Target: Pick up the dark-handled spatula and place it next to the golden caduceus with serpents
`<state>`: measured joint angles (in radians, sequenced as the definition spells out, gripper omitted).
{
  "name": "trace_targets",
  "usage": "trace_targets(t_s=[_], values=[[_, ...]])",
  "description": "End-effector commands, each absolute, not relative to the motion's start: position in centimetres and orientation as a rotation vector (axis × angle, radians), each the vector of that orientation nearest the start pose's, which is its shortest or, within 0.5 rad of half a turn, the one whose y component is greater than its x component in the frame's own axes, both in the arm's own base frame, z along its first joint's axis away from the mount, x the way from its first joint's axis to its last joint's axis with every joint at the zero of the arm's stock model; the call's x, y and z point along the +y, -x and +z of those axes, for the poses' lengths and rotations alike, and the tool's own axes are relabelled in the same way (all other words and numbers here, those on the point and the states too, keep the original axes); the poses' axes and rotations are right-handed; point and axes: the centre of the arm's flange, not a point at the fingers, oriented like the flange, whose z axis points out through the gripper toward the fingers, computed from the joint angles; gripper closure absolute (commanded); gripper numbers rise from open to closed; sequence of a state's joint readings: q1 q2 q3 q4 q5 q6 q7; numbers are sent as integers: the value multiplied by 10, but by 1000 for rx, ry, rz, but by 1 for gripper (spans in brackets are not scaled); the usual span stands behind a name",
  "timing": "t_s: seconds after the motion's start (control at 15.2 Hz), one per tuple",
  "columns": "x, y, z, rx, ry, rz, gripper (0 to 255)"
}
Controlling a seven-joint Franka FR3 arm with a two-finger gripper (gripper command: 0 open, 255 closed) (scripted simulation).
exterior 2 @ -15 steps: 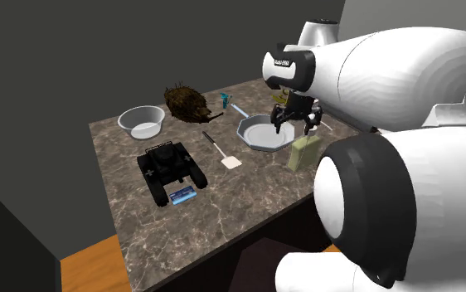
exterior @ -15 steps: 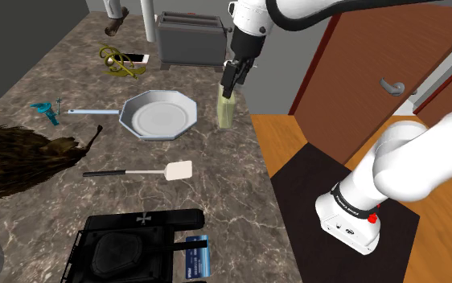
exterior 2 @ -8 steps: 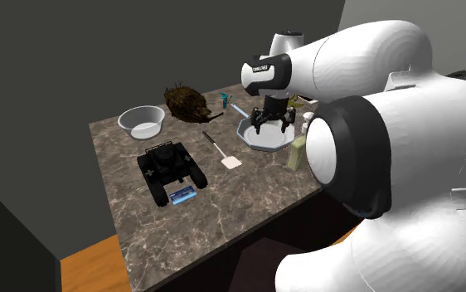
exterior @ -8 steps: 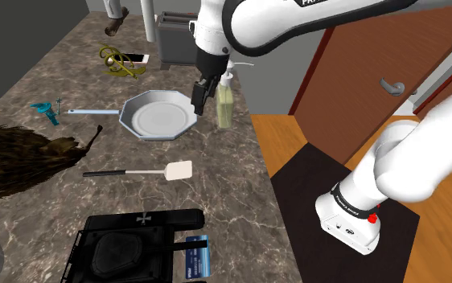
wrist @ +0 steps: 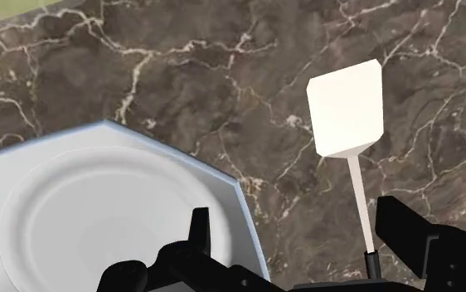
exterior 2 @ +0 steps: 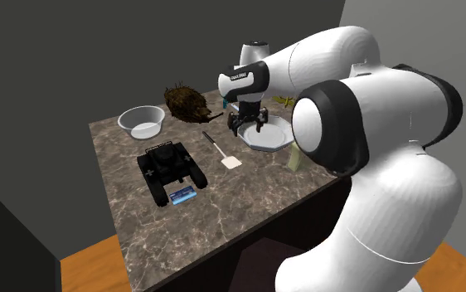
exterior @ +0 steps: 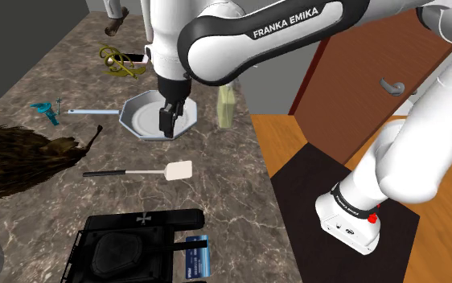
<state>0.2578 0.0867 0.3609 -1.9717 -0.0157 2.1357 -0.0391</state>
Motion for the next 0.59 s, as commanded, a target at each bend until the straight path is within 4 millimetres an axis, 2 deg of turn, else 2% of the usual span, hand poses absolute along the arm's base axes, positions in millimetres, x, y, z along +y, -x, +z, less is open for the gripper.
trace_targets(t_s=[0.0, 0.53], values=[[360, -480, 426, -1078, 2908, -112, 0], [457, -480, 381, -1342, 2806, -94, 0]])
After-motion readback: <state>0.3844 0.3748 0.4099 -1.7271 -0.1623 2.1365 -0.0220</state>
